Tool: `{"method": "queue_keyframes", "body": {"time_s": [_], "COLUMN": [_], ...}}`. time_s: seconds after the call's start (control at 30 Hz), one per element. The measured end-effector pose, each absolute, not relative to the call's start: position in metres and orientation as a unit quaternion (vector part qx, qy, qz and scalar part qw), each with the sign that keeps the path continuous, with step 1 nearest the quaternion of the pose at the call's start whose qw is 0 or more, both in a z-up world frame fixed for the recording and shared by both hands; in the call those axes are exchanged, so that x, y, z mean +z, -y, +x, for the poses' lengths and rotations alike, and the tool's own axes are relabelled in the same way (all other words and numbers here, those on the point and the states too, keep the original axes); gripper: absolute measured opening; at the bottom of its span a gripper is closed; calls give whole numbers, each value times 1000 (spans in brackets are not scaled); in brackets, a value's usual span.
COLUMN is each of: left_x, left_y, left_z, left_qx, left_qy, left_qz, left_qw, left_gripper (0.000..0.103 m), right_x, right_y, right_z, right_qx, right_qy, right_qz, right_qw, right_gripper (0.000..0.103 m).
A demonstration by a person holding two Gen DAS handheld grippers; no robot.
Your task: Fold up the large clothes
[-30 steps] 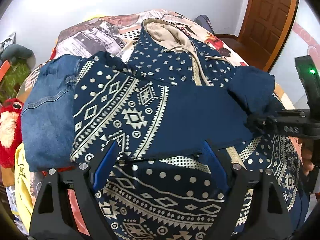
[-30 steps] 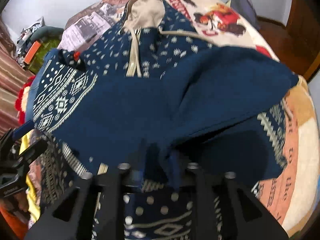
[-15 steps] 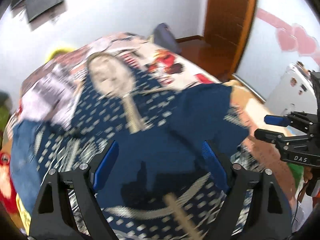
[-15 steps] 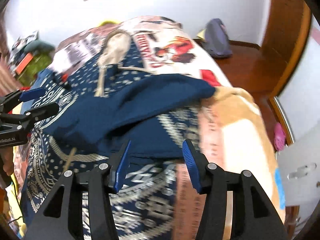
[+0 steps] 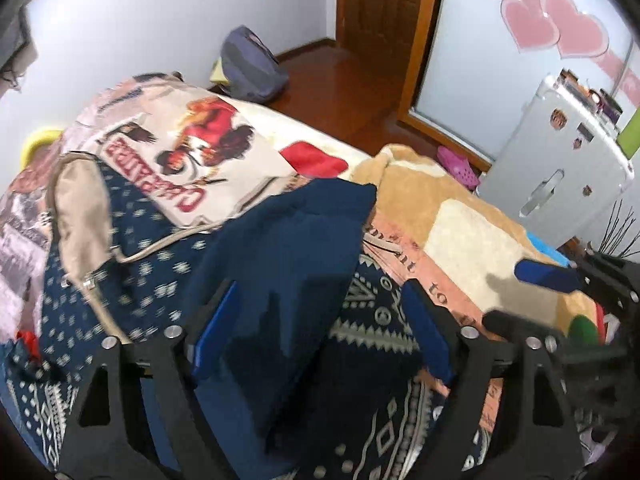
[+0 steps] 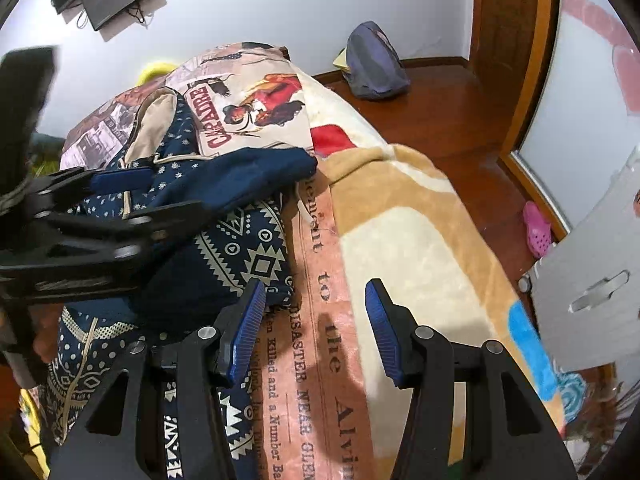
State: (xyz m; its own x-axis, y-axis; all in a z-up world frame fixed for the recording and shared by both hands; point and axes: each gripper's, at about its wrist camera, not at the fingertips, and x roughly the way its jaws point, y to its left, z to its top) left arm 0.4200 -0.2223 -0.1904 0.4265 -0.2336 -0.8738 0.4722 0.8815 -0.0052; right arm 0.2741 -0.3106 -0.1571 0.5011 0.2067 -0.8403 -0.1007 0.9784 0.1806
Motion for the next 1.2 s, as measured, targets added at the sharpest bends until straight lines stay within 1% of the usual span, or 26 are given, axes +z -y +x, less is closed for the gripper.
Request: {"method": "queue_keyframes", "body": {"time_s": [0.1, 0.17, 0.2, 0.23, 0.27, 0.33, 0.4, 0.43, 0.53, 0.73, 0.9, 1.07, 1.2], "left_x": [-210, -217, -223, -227, -229, -235, -232, -227, -207, -142, -82, -60, -74], "left_y": [228, 227, 226, 226, 226, 223, 216, 212, 198, 151, 90, 45, 6], "left_z": [437, 445, 451, 455, 457, 462, 463, 462, 457, 439, 412, 381, 361], "left_qx": [-216, -217, -214, -214, -213, -208, -215, -218, -219, -211, -177, -130, -72], "left_qy": [-523, -534, -541, -545, -548, -554, -548, -542, -516, -449, -381, -344, -342], "left_qz": [99, 83, 73, 67, 64, 60, 45, 37, 19, -3, -17, 11, 10], "left_qw": [819, 813, 810, 808, 807, 804, 807, 811, 828, 868, 907, 930, 937], "left_gripper": [78, 74, 70, 63, 59, 30, 13, 9, 5, 4, 4, 4, 3], "right_x": [-167, -174, -177, -179, -181, -183, -184, -184, -182, -178, -193, -199, -193], "right_y": [314, 314, 315, 316, 316, 317, 317, 316, 311, 285, 260, 238, 220], "right_z": [276, 276, 276, 276, 276, 277, 278, 279, 284, 302, 311, 308, 302], "right_qx": [86, 79, 78, 78, 78, 77, 78, 78, 83, 102, 119, 129, 142], "right_qy": [-499, -504, -506, -509, -511, -514, -516, -516, -513, -509, -534, -545, -544], "right_qz": [59, 59, 60, 60, 61, 68, 73, 75, 73, 68, 51, 30, 14], "right_qw": [860, 858, 857, 855, 854, 852, 850, 850, 851, 852, 835, 828, 827], "right_gripper": [48, 48, 48, 48, 48, 48, 48, 48, 48, 48, 48, 48, 48]}}
